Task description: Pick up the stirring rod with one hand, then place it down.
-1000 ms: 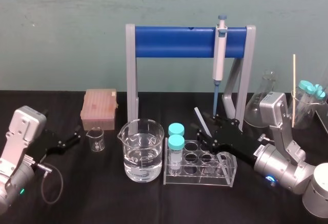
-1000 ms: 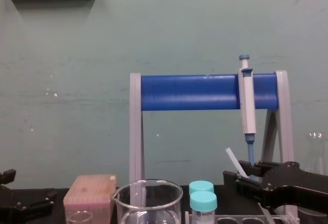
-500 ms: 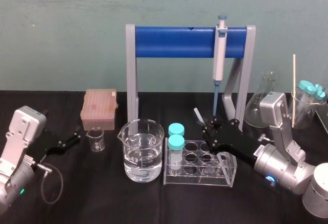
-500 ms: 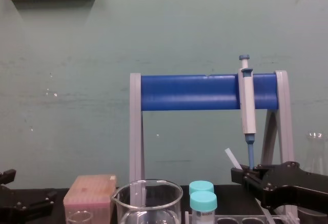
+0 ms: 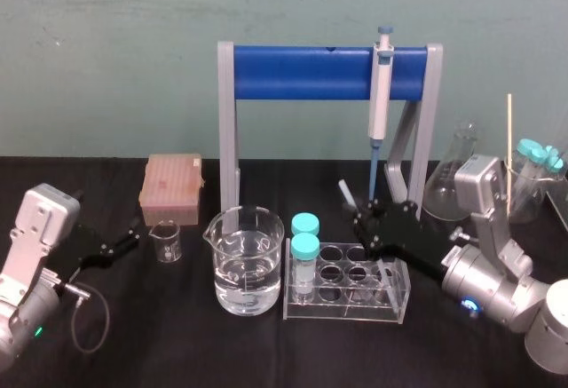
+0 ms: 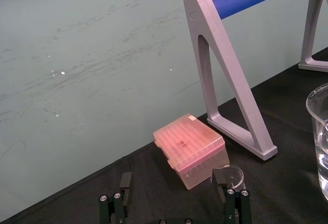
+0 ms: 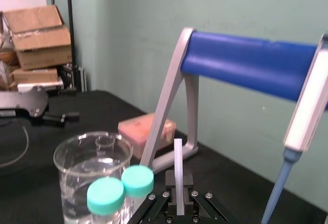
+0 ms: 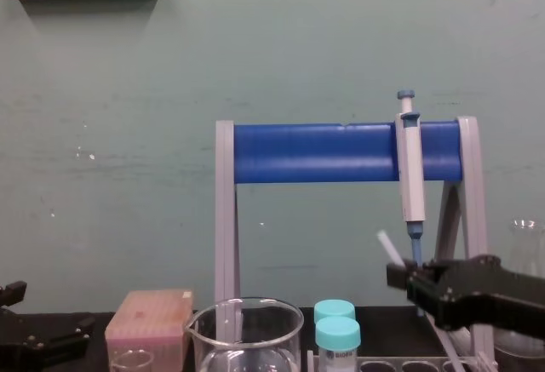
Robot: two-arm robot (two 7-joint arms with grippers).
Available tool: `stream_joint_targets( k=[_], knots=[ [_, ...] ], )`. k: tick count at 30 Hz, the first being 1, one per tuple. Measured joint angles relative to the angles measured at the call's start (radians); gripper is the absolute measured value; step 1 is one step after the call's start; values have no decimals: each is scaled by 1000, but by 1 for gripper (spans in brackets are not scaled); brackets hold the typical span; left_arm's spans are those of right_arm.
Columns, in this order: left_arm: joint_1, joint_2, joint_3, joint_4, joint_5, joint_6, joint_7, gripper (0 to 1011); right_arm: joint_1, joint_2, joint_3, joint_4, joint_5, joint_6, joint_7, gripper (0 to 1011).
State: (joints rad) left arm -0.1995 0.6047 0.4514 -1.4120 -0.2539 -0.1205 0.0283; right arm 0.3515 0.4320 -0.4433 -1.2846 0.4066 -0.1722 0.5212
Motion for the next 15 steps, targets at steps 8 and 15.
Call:
stream_joint_targets(
  k=[8,15],
  knots=[
    [0,0,0,0,0,0,0,1000,3,-28,40,-43,0,-58,3,69],
    [0,0,0,0,0,0,0,1000,14,-63,78,-68,0,-158,8,69]
  ],
)
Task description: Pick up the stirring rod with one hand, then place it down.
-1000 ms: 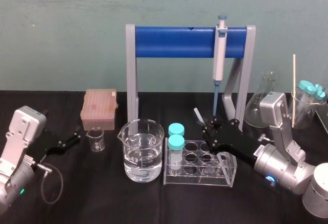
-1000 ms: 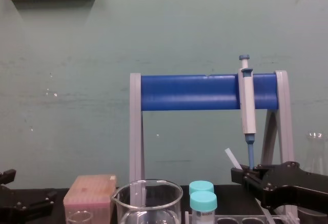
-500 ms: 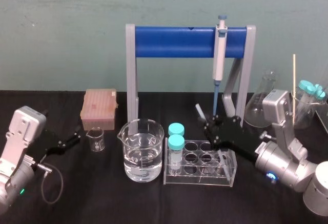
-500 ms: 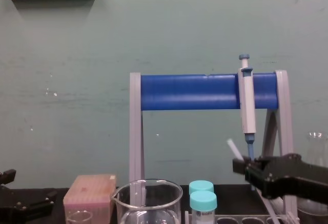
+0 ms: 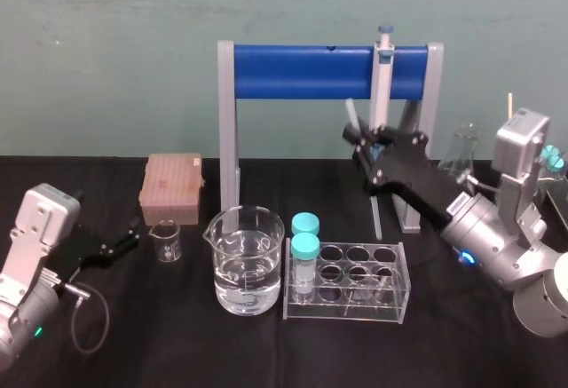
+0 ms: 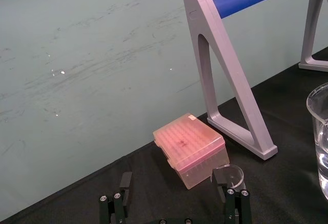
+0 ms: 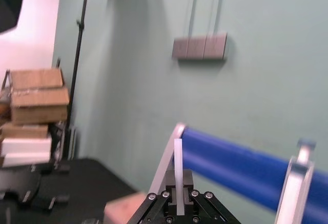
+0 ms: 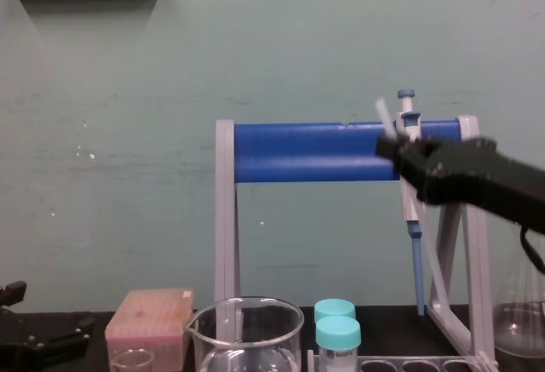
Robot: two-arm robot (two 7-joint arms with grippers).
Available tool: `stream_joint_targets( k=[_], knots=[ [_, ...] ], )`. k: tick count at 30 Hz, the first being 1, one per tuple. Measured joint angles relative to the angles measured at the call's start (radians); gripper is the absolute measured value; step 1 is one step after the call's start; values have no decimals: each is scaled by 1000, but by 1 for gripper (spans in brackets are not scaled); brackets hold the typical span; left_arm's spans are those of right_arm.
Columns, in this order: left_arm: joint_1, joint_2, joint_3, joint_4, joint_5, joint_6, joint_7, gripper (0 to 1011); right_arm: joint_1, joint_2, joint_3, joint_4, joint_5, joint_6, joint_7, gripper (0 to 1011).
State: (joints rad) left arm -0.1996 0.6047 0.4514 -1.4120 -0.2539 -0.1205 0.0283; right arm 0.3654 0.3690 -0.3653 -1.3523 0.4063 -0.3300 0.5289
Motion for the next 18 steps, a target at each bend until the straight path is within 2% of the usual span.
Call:
stream_joint_targets(
  k=[4,7,18],
  knots=[
    [0,0,0,0,0,0,0,1000,-5,-19,27,-2,-14,-91,0,69],
    [0,0,0,0,0,0,0,1000,-18,-29,43,-2,-28,-134,-9,69],
    [0,0,0,0,0,0,0,1000,-94,-37,88,-2,-85,-212,-47,69]
  ],
)
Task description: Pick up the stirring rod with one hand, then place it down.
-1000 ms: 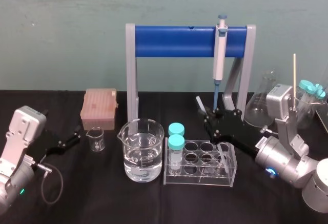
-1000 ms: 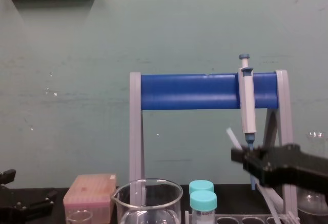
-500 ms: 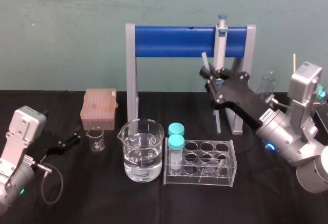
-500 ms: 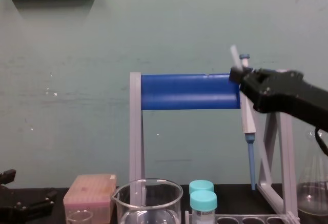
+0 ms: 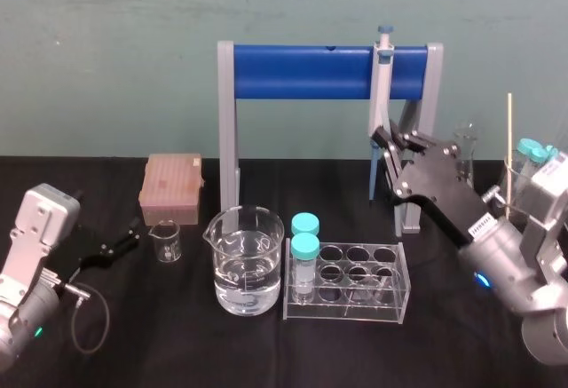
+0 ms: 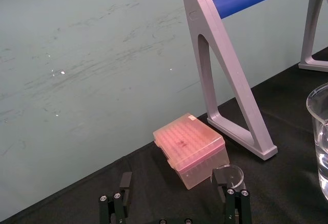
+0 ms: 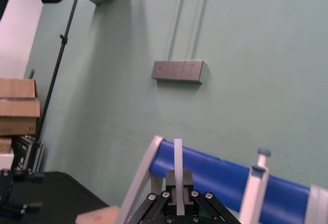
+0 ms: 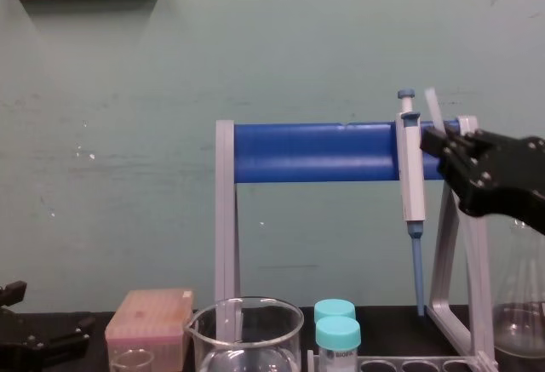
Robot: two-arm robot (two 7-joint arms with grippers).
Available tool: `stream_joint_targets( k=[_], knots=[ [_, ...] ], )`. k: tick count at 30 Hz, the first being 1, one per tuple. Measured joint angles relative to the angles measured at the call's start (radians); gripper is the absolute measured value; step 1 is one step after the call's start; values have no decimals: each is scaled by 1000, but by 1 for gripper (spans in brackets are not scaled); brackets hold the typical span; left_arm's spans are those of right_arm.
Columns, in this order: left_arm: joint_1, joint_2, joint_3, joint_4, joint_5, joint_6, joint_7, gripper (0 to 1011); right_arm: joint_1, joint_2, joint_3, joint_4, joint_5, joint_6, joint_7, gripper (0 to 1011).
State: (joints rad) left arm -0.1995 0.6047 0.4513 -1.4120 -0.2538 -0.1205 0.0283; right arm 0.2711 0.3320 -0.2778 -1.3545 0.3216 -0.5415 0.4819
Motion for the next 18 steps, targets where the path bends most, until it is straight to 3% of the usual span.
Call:
stream_joint_targets(
  k=[7,18],
  knots=[
    [0,0,0,0,0,0,0,1000,-26,4,27,13,-21,-8,-9,69],
    [0,0,0,0,0,0,0,1000,-23,4,23,14,-18,-6,-8,69]
  ],
)
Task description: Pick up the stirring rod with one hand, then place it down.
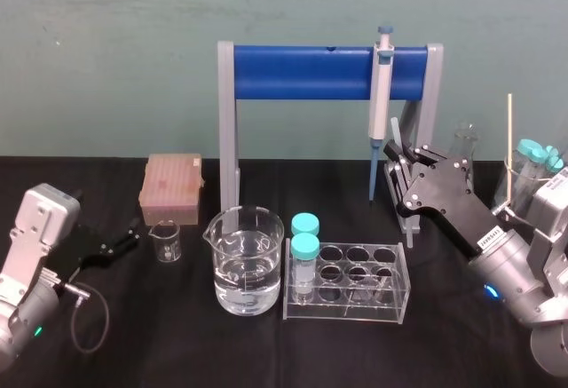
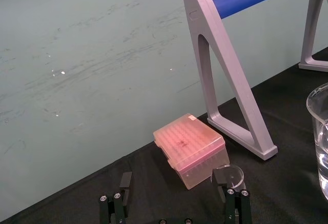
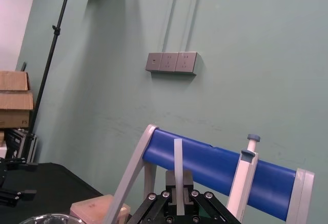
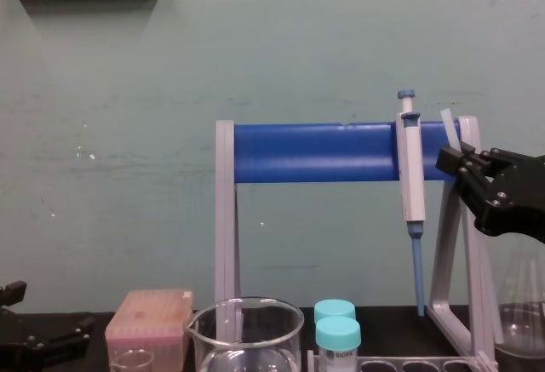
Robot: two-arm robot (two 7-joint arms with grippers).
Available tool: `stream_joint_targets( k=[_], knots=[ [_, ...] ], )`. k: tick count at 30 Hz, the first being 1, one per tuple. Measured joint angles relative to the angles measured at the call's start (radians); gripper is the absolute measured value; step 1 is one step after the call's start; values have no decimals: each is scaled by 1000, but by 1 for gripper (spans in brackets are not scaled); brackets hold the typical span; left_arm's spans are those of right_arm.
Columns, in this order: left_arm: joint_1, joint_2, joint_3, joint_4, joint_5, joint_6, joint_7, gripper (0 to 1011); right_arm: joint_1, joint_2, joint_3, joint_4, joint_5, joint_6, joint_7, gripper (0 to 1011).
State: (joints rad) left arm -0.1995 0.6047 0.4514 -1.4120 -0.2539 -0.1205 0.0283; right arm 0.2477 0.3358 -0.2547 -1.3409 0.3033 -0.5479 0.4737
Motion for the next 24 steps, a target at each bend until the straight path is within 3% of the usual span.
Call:
stream_joint_targets(
  k=[24],
  knots=[
    [0,0,0,0,0,0,0,1000,3,1,-4,-2,4,3,4,69]
  ],
)
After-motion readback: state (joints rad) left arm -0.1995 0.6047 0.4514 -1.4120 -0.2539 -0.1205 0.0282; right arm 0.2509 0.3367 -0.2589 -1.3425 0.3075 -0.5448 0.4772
